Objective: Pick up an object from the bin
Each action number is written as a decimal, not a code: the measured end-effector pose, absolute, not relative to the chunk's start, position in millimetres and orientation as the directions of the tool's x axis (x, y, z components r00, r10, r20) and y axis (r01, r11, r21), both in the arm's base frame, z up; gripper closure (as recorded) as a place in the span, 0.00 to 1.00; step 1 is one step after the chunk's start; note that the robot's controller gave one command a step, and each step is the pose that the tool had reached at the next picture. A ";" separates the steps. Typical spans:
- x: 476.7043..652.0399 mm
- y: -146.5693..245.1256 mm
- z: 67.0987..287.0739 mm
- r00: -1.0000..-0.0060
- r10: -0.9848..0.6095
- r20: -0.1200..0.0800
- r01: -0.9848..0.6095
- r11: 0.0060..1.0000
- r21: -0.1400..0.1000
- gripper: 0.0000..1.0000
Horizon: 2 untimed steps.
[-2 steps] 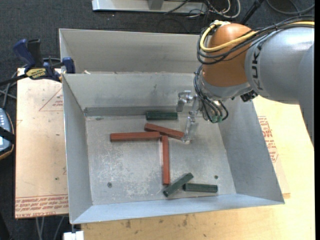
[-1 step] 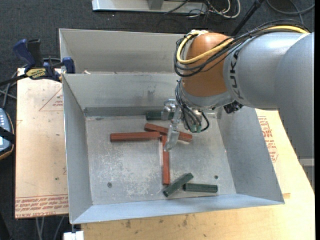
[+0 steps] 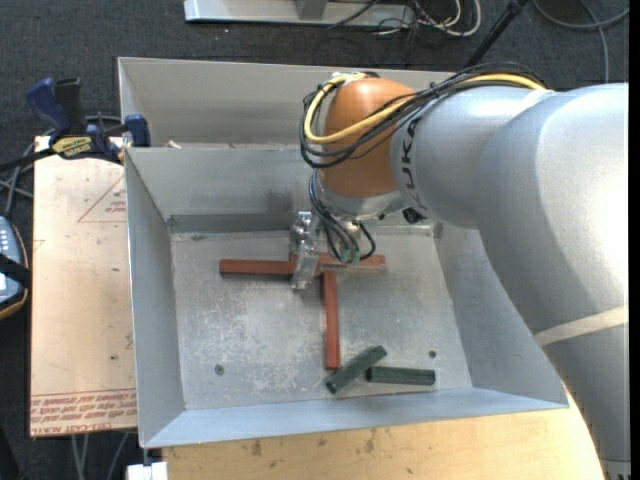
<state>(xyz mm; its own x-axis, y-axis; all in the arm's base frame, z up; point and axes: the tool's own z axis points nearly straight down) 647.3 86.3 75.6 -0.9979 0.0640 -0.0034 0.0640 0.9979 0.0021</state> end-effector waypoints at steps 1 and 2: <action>647.3 86.3 75.6 -0.998 0.064 -0.003 0.064 0.998 0.002 1.00; 649.5 88.3 132.5 -0.993 0.120 0.002 0.120 0.993 0.000 1.00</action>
Offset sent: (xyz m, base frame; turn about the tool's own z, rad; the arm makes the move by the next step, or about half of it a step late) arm 0.0099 0.0062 0.1570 0.1489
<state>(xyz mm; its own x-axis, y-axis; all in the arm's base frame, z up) 649.5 88.3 132.5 -0.9928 0.1195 0.0025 0.1195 0.9928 0.0005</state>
